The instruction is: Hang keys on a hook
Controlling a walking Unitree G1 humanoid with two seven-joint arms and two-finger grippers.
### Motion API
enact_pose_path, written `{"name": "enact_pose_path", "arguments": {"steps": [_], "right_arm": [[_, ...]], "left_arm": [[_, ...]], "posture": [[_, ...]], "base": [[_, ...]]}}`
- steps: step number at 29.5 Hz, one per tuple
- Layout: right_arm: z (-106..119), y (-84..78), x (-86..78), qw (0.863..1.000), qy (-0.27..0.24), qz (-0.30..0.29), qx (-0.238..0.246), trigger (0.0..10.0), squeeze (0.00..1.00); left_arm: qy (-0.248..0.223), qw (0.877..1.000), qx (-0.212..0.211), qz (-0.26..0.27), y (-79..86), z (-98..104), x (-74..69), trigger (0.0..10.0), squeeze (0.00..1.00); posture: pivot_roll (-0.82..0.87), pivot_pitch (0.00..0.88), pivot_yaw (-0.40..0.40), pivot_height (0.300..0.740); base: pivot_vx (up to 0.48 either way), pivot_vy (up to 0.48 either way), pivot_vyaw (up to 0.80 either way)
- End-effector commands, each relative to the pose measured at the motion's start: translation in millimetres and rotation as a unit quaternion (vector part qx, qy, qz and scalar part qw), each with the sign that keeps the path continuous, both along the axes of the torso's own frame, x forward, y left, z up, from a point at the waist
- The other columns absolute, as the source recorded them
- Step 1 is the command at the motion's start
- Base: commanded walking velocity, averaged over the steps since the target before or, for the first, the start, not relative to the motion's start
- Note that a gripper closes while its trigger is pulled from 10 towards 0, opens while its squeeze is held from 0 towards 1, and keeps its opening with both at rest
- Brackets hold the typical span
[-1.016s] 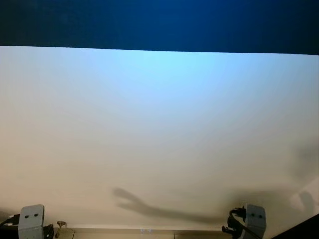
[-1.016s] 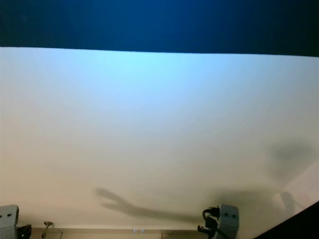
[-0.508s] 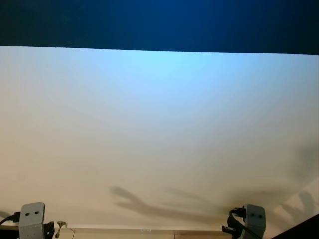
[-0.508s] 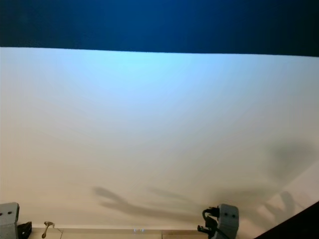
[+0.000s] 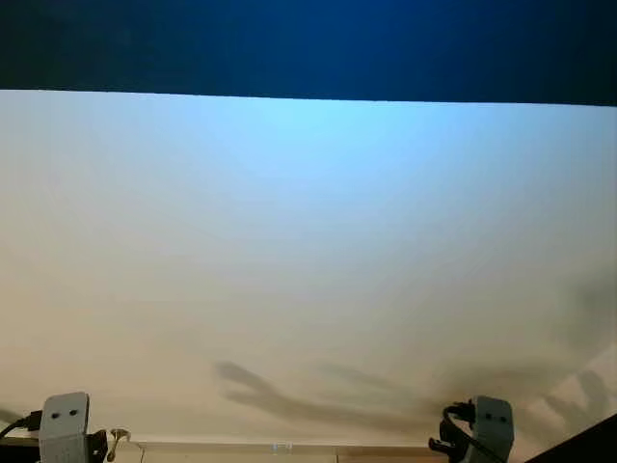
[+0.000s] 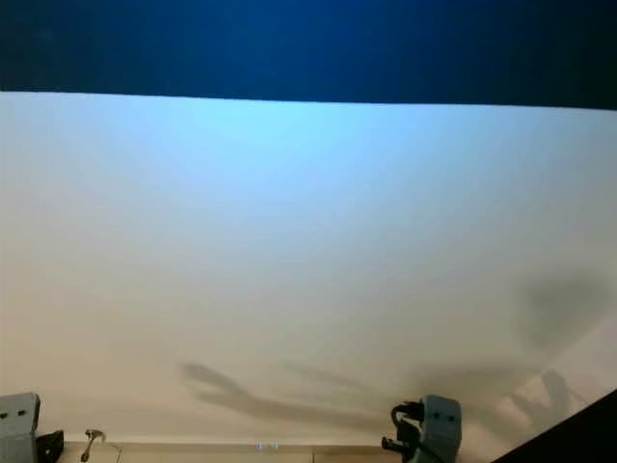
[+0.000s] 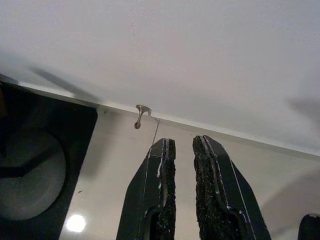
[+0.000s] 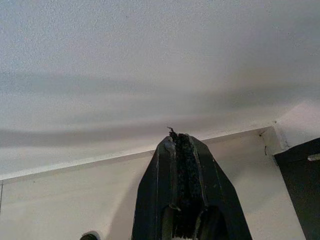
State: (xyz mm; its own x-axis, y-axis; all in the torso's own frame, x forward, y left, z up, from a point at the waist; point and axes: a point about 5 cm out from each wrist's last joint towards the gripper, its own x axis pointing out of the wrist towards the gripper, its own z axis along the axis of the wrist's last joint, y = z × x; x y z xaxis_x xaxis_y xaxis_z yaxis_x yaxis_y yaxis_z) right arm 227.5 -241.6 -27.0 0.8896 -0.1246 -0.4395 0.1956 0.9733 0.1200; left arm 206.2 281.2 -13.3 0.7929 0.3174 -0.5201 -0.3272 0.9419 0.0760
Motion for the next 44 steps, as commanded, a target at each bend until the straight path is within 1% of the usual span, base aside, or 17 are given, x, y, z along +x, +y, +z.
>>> {"name": "enact_pose_path", "arguments": {"steps": [1, 3, 5, 12, 20, 22, 24, 26, 29, 37, 38, 39, 40, 41, 42, 43, 44], "right_arm": [[-4.3, 0.1, -5.4, 1.000, 0.009, -0.003, 0.001, 10.0, 0.00], [-5.7, 1.6, -6.3, 1.000, 0.012, -0.001, 0.003, 10.0, 0.00], [-6.3, 3.0, -5.9, 1.000, 0.015, 0.000, 0.006, 10.0, 0.00], [-4.9, 3.2, -2.7, 1.000, 0.014, -0.002, 0.005, 10.0, 0.00], [-5.3, 2.1, -3.9, 1.000, 0.014, 0.000, 0.004, 10.0, 0.00], [-4.1, 0.9, -3.1, 1.000, 0.012, 0.001, -0.004, 10.0, 0.00], [-1.9, -1.4, -0.8, 1.000, 0.009, -0.001, -0.011, 10.0, 0.00], [0.7, -3.1, 2.1, 1.000, 0.005, -0.002, -0.016, 10.0, 0.00], [3.1, -2.7, 5.0, 1.000, 0.000, 0.005, -0.023, 10.0, 0.00], [5.0, 2.0, 9.6, 0.999, -0.004, 0.017, -0.032, 10.0, 0.00], [5.3, 3.6, 11.0, 0.999, -0.005, 0.017, -0.031, 10.0, 0.00], [5.3, 3.6, 11.0, 0.999, -0.005, 0.017, -0.031, 10.0, 0.00], [5.5, 4.3, 11.5, 0.999, -0.005, 0.018, -0.032, 10.0, 0.00], [5.6, 5.3, 11.8, 0.999, -0.006, 0.022, -0.034, 10.0, 0.00], [5.7, 5.7, 11.8, 0.999, -0.006, 0.024, -0.035, 10.0, 0.00], [5.7, 5.7, 11.8, 0.999, -0.006, 0.024, -0.035, 10.0, 0.00], [5.7, 5.9, 11.7, 0.999, -0.006, 0.026, -0.037, 10.0, 0.00]], "left_arm": [[0.019, 1.000, 0.006, 0.012, 5.5, -5.8, -6.3, 10.0, 0.00], [0.019, 0.999, 0.008, 0.029, 12.9, -3.6, -6.5, 10.0, 0.00], [0.019, 0.999, 0.015, 0.029, 15.9, -1.5, -5.6, 10.0, 0.00], [0.018, 1.000, 0.016, 0.019, 13.0, -1.4, -4.0, 10.0, 0.00], [0.019, 0.999, 0.022, 0.020, 17.2, 0.3, -3.8, 10.0, 0.00], [0.014, 0.999, 0.024, 0.024, 19.6, 2.6, -2.2, 10.0, 0.00], [0.013, 0.999, 0.029, 0.019, 19.9, 4.5, -0.1, 10.0, 0.00], [0.018, 0.999, 0.030, -0.002, 16.0, 4.4, 2.2, 10.0, 0.00], [0.021, 1.000, 0.005, -0.009, 13.3, 2.2, 3.2, 10.0, 0.00], [0.019, 0.999, -0.013, -0.025, 12.2, 4.7, 3.6, 10.0, 0.00], [0.020, 0.997, 0.052, -0.047, 14.1, 11.0, 3.4, 10.0, 0.00], [0.020, 0.997, 0.052, -0.047, 14.1, 11.0, 3.4, 10.0, 0.00], [0.005, 0.993, 0.091, -0.075, 12.2, 21.5, 6.6, 10.0, 0.00], [-0.030, 0.985, 0.124, -0.120, 4.1, 42.7, 12.5, 10.0, 0.00], [-0.045, 0.982, 0.123, -0.136, -0.4, 51.9, 14.1, 10.0, 0.00], [-0.045, 0.982, 0.123, -0.136, -0.4, 51.9, 14.1, 10.0, 0.00], [-0.059, 0.980, 0.113, -0.149, -6.5, 60.6, 15.6, 10.0, 0.00]], "posture": [[0.08, 0.042, 0.077, 0.740], [0.09, 0.041, 0.075, 0.740], [0.10, 0.040, 0.075, 0.740], [0.08, 0.041, 0.075, 0.740], [0.09, 0.049, 0.073, 0.740], [0.09, 0.054, 0.073, 0.740], [0.09, 0.056, 0.073, 0.740], [0.09, 0.060, 0.075, 0.740], [0.09, 0.064, 0.076, 0.740], [0.10, 0.072, 0.086, 0.740], [0.10, 0.076, 0.089, 0.740], [0.10, 0.076, 0.089, 0.740], [0.10, 0.082, 0.090, 0.740], [0.11, 0.088, 0.093, 0.740], [0.11, 0.090, 0.093, 0.740], [0.11, 0.090, 0.093, 0.740], [0.11, 0.092, 0.094, 0.740]], "base": [[0.000, 0.000, 0.00], [0.000, 0.000, 0.00], [0.000, 0.000, -0.63], [0.000, 0.000, -0.80], [0.000, 0.000, -0.80], [0.000, 0.000, -0.80], [0.000, 0.000, -0.80], [0.000, 0.000, -0.80], [0.000, 0.000, -0.80], [0.000, 0.000, -0.80], [0.000, 0.000, -0.80], [0.000, 0.000, -0.80], [0.000, 0.000, -0.80], [0.000, 0.000, -0.66], [0.000, 0.000, -0.66], [0.000, 0.000, -0.66], [0.000, 0.000, -0.48]]}}
